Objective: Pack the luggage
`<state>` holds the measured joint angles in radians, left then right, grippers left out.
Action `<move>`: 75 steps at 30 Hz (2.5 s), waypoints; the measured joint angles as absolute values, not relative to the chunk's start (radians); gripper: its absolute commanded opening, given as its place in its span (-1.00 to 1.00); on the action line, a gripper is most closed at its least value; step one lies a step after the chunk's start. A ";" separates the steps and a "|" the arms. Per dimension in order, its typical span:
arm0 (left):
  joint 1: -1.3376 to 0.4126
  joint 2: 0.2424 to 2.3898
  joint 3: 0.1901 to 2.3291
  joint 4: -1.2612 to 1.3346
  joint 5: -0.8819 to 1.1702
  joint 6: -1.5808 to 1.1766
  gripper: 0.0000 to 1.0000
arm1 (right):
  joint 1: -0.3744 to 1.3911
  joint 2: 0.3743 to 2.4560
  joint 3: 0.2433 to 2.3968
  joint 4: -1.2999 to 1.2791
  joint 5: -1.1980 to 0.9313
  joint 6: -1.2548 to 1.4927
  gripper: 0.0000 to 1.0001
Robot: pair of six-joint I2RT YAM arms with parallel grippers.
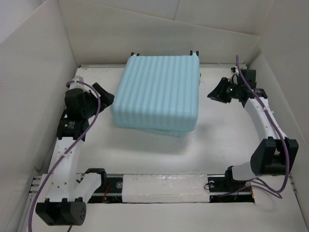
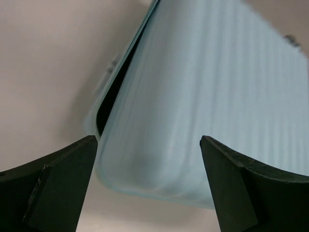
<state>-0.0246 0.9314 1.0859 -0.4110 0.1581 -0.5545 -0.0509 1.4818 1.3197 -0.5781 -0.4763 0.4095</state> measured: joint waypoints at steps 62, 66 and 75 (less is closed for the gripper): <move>-0.102 0.926 1.020 -0.389 0.242 -0.638 -0.33 | 0.220 0.940 0.578 -0.056 -0.411 0.439 -0.96; -0.145 0.934 0.942 -0.447 0.239 -0.646 -0.33 | 0.113 1.100 0.578 0.120 -0.574 0.449 -0.58; -0.160 0.834 0.763 -0.384 0.381 -0.749 -0.16 | 0.031 1.344 0.554 0.525 -0.925 0.580 0.34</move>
